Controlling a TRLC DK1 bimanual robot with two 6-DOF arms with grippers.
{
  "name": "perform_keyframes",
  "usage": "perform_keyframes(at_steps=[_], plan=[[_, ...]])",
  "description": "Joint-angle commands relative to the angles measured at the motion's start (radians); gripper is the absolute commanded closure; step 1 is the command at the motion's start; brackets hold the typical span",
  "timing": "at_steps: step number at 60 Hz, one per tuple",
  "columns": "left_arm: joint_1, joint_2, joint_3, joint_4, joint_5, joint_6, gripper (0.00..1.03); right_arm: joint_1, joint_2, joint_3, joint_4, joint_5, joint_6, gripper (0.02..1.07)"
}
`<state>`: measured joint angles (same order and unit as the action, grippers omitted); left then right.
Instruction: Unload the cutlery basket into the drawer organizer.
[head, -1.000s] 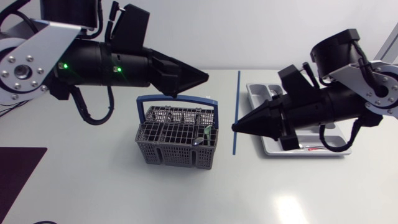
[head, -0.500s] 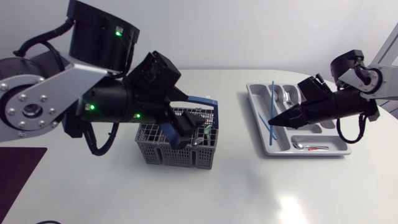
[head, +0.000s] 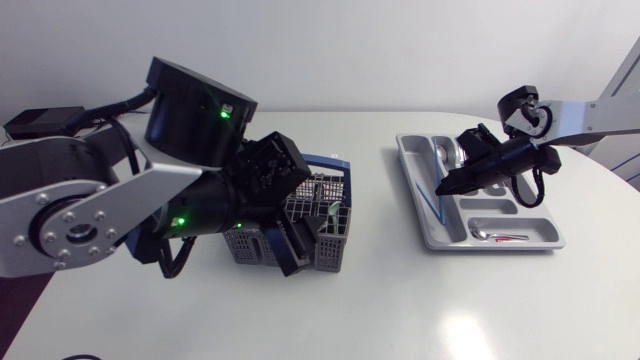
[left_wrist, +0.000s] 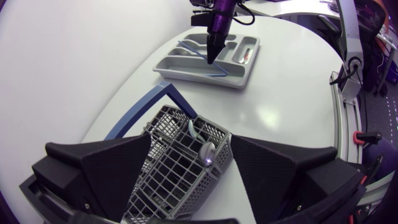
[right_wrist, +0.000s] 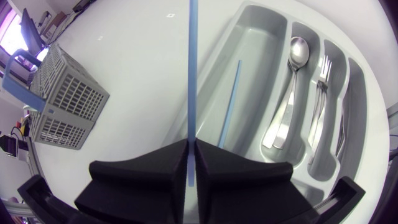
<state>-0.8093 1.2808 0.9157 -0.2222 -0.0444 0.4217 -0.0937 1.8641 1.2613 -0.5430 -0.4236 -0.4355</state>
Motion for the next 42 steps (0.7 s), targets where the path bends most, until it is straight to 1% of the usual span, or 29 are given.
perform_keyframes(at_steps=[1, 5, 7, 9, 11, 14, 15, 17, 19, 21, 28, 36, 42], plan=[[-0.007, 0.049, -0.008, 0.021, -0.025, 0.025, 0.09, 0.002, 0.063, 0.043, 0.000, 0.020, 0.049, 1.02], [-0.022, 0.069, 0.005, 0.026, -0.048, 0.026, 0.09, 0.005, 0.090, 0.062, -0.006, 0.026, 0.057, 1.01], [-0.031, 0.078, 0.014, 0.032, -0.066, 0.028, 0.09, 0.006, 0.096, 0.067, -0.008, 0.026, 0.057, 0.96], [-0.037, 0.086, 0.018, 0.034, -0.081, 0.028, 0.09, 0.006, 0.098, 0.066, -0.008, 0.026, 0.057, 0.85], [-0.047, 0.095, 0.025, 0.037, -0.100, 0.029, 0.09, 0.006, 0.098, 0.062, -0.006, 0.029, 0.057, 0.69], [-0.065, 0.111, 0.032, 0.046, -0.135, 0.032, 0.09, 0.006, 0.095, 0.053, -0.005, 0.036, 0.057, 0.39], [-0.068, 0.114, 0.034, 0.049, -0.143, 0.032, 0.09, 0.006, 0.092, 0.050, -0.003, 0.036, 0.057, 0.32], [-0.082, 0.127, 0.038, 0.064, -0.172, 0.035, 0.09, 0.006, 0.086, 0.041, 0.002, 0.036, 0.053, 0.19], [-0.091, 0.138, 0.041, 0.072, -0.189, 0.038, 0.09, 0.006, 0.079, 0.033, 0.003, 0.036, 0.050, 0.11], [-0.100, 0.153, 0.049, 0.078, -0.210, 0.040, 0.09, 0.006, 0.072, 0.024, 0.006, 0.036, 0.049, 0.08], [-0.125, 0.198, 0.086, 0.084, -0.262, 0.037, 0.12, 0.003, 0.026, -0.023, 0.025, 0.036, 0.044, 0.08], [-0.149, 0.241, 0.117, 0.096, -0.321, 0.037, 0.12, 0.008, -0.040, -0.088, 0.043, 0.032, 0.043, 0.08], [-0.165, 0.275, 0.149, 0.095, -0.362, 0.032, 0.20, 0.015, -0.089, -0.125, 0.051, 0.032, 0.041, 0.08]])
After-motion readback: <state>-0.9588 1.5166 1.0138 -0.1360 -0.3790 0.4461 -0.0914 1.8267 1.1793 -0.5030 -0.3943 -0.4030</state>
